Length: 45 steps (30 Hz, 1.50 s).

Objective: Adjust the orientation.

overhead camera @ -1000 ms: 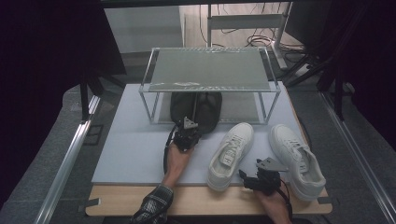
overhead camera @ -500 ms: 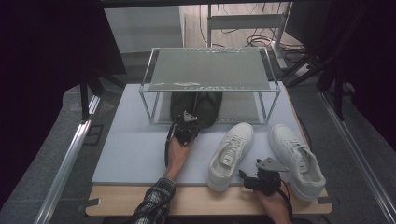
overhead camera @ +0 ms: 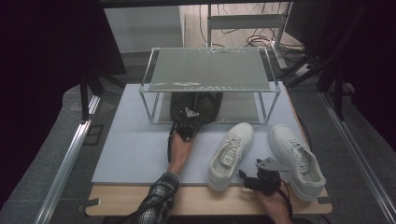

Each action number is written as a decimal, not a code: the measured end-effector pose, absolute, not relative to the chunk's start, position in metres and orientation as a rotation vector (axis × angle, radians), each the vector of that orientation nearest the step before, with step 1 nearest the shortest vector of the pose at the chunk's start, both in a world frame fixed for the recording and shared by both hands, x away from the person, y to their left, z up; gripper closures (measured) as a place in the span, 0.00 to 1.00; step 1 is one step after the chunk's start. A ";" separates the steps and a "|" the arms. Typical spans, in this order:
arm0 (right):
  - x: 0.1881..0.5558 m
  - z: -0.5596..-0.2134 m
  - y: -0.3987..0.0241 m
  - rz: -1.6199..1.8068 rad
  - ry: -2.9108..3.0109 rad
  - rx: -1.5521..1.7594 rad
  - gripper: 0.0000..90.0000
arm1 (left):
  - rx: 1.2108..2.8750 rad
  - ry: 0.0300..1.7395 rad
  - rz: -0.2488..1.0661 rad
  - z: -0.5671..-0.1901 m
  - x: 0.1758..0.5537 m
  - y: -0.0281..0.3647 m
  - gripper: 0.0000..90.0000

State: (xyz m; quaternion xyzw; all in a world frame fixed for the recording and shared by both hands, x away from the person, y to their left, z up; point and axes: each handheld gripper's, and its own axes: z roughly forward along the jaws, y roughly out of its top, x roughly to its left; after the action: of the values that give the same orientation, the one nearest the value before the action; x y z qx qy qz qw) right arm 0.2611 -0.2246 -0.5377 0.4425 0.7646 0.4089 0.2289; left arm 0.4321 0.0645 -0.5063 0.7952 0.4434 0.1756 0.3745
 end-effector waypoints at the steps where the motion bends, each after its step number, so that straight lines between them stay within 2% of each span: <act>1: 0.261 -0.538 -0.225 1.126 2.105 1.218 0.18 | 2.034 1.136 0.455 -0.506 0.432 0.064 1.00; 11: 0.261 -0.538 -0.225 1.127 2.105 1.218 0.18 | 2.021 1.102 0.439 -0.504 0.422 0.068 0.99; 23: 0.261 -0.538 -0.225 1.123 2.106 1.218 0.18 | 2.018 1.055 0.415 -0.503 0.403 0.070 0.90; 45: 0.261 -0.538 -0.224 1.121 2.107 1.218 0.18 | 2.030 1.027 0.421 -0.498 0.374 0.087 0.57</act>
State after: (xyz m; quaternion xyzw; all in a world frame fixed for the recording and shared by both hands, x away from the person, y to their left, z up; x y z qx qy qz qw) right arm 0.2609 -0.2244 -0.5376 0.4425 0.7654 0.4074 0.2289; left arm 0.3739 0.0871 -0.4979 0.8034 0.4062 0.1666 0.4022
